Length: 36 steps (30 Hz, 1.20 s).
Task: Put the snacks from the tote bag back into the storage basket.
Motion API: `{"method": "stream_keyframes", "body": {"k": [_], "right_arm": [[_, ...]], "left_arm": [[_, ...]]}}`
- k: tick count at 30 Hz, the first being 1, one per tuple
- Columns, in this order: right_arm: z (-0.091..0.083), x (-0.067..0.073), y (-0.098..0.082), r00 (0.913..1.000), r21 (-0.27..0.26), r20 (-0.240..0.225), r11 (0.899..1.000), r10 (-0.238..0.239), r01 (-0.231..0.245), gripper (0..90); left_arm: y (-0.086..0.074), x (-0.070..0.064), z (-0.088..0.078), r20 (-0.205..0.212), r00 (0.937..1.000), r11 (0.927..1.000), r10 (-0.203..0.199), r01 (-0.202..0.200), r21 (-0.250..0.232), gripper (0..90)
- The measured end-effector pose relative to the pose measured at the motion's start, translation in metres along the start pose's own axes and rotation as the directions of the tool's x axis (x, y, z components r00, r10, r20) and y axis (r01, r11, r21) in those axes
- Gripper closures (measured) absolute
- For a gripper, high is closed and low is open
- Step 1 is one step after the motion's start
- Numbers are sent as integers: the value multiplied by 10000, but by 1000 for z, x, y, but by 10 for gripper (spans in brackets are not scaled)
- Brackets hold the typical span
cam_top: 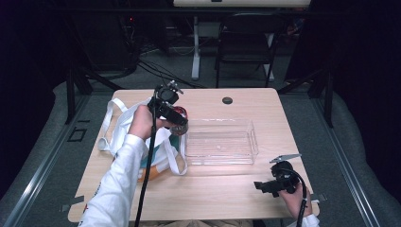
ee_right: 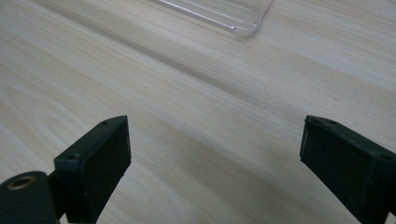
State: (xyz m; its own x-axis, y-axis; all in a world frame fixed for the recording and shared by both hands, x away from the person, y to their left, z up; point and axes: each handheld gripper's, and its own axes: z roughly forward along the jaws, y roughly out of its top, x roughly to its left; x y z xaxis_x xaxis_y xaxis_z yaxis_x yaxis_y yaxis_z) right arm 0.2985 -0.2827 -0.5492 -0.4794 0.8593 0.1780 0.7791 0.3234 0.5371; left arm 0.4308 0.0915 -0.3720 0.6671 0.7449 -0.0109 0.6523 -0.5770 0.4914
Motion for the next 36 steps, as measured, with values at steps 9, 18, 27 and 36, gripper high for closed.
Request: {"method": "stream_keyframes", "body": {"k": [9, 18, 27, 36], "right_arm": [[0, 0, 0, 10000, 85, -13, 9999, -76, 76, 84], [-1, 0, 1, 9999, 144, -68, 9998, -143, 144, 84], [-1, -1, 1, 9999, 134, -60, 9998, -131, 131, 84], [-1, -1, 1, 9998, 166, -66, 9997, -193, 194, 84]], "left_arm": [[4, -10, 13, 355, 9993, 10000, 64, -65, 23, 259], [4, -20, 30, 618, 9981, 9998, 41, -53, 200, 258], [3, -26, 46, 823, 9965, 9989, 147, -182, 425, 259], [0, -34, 63, 1023, 9948, 9986, 8, -62, 531, 259]]}}
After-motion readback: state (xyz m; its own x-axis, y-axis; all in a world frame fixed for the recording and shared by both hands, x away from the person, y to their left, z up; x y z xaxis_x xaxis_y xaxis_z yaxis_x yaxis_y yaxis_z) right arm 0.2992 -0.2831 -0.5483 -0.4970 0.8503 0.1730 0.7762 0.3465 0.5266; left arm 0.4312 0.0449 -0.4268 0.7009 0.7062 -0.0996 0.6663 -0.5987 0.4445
